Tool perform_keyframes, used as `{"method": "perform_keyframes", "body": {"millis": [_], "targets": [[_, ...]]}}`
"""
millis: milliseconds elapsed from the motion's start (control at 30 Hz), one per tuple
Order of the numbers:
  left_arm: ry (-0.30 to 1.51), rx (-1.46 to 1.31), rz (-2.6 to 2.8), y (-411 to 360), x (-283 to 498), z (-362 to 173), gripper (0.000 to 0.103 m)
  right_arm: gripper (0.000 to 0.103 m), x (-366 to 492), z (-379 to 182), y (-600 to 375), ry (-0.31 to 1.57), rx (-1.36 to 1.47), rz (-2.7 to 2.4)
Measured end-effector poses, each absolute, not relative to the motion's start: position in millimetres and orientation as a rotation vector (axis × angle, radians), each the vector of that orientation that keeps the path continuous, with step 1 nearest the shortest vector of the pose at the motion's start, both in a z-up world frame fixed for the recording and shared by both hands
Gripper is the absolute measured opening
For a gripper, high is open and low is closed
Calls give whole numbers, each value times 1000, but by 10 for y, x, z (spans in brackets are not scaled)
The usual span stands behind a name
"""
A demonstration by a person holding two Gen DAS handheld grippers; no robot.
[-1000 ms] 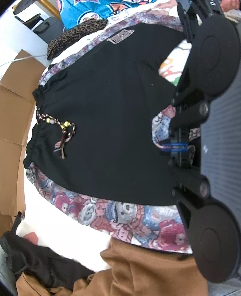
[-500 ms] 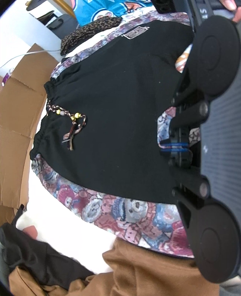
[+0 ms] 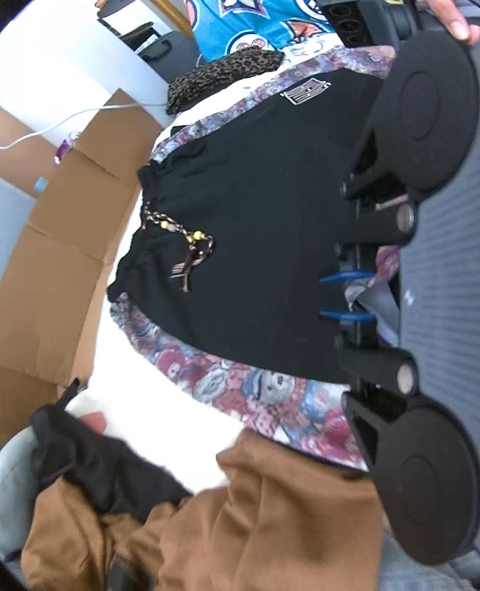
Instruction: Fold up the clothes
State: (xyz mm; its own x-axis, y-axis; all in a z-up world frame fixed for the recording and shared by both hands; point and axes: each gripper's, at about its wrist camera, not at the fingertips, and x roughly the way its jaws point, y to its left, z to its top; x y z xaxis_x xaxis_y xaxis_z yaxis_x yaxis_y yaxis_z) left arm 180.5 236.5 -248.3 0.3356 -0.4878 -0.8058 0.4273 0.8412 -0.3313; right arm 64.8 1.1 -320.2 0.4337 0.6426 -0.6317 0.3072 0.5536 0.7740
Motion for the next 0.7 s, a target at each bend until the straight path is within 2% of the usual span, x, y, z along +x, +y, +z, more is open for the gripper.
{"method": "perform_keyframes", "body": {"millis": [400, 500, 533, 567, 600, 633, 700], "targets": [[1060, -145, -393, 2912, 1052, -2467, 19, 0, 199, -2878, -199, 1307, 835, 252], [1080, -201, -347, 3037, 925, -2522, 19, 5, 134, -2779, -246, 1309, 773, 267], [1091, -230, -337, 3076, 897, -2554, 19, 9, 112, -2749, -265, 1303, 752, 270], [1105, -262, -331, 3112, 873, -2592, 19, 26, 93, -2732, -284, 1293, 732, 266], [1117, -296, -324, 3145, 849, -2629, 19, 50, 73, -2733, -311, 1281, 722, 253], [1122, -334, -317, 3171, 828, -2667, 22, 54, 51, -2756, -348, 1271, 731, 238], [1119, -403, -308, 3198, 787, -2726, 32, 54, 5, -2866, -399, 1272, 774, 216]]}}
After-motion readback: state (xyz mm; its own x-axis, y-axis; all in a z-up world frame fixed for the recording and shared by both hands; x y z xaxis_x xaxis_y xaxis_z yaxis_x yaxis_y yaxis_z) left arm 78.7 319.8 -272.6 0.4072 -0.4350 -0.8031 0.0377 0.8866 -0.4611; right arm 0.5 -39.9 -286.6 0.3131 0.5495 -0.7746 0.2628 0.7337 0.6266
